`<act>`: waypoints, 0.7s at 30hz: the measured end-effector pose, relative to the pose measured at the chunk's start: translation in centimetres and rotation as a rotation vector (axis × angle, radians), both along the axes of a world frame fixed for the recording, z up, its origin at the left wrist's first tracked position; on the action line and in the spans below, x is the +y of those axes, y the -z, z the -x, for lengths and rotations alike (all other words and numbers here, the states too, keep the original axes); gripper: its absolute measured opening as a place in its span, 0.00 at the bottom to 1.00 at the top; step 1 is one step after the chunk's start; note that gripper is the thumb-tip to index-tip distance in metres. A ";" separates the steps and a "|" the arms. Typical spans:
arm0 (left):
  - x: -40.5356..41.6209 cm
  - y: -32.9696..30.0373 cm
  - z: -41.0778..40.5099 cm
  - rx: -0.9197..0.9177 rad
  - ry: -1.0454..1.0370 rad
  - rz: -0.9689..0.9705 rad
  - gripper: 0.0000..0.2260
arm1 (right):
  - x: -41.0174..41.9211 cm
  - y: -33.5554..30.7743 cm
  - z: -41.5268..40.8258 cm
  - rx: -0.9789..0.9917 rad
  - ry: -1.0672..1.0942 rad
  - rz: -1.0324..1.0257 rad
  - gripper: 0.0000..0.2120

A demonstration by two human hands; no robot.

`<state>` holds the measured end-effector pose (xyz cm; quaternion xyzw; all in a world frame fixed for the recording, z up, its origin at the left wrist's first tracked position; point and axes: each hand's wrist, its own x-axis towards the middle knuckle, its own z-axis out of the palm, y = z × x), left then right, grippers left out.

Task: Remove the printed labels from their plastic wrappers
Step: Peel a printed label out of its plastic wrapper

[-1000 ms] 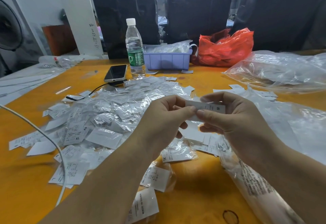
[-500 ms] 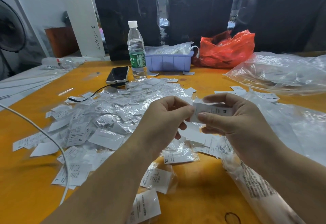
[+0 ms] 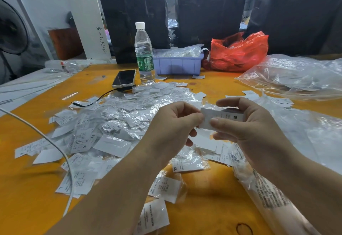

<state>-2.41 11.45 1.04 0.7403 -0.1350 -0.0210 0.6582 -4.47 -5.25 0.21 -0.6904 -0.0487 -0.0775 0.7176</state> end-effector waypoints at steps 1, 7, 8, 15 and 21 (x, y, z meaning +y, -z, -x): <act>0.0 0.0 0.0 0.004 0.007 0.000 0.03 | 0.1 0.0 0.0 -0.006 0.003 -0.001 0.24; 0.1 0.1 0.0 0.003 0.024 -0.025 0.03 | 0.0 -0.1 0.0 -0.010 -0.013 -0.022 0.25; 0.2 0.1 0.0 0.009 0.030 -0.021 0.03 | 0.0 -0.1 0.0 -0.010 -0.020 -0.024 0.25; 0.4 -0.1 -0.2 0.072 0.089 -0.011 0.02 | 0.2 -0.3 0.1 -0.033 -0.068 0.013 0.29; 0.7 -0.5 -0.3 0.067 0.099 -0.051 0.03 | 0.3 -0.3 0.0 -0.004 -0.096 -0.002 0.28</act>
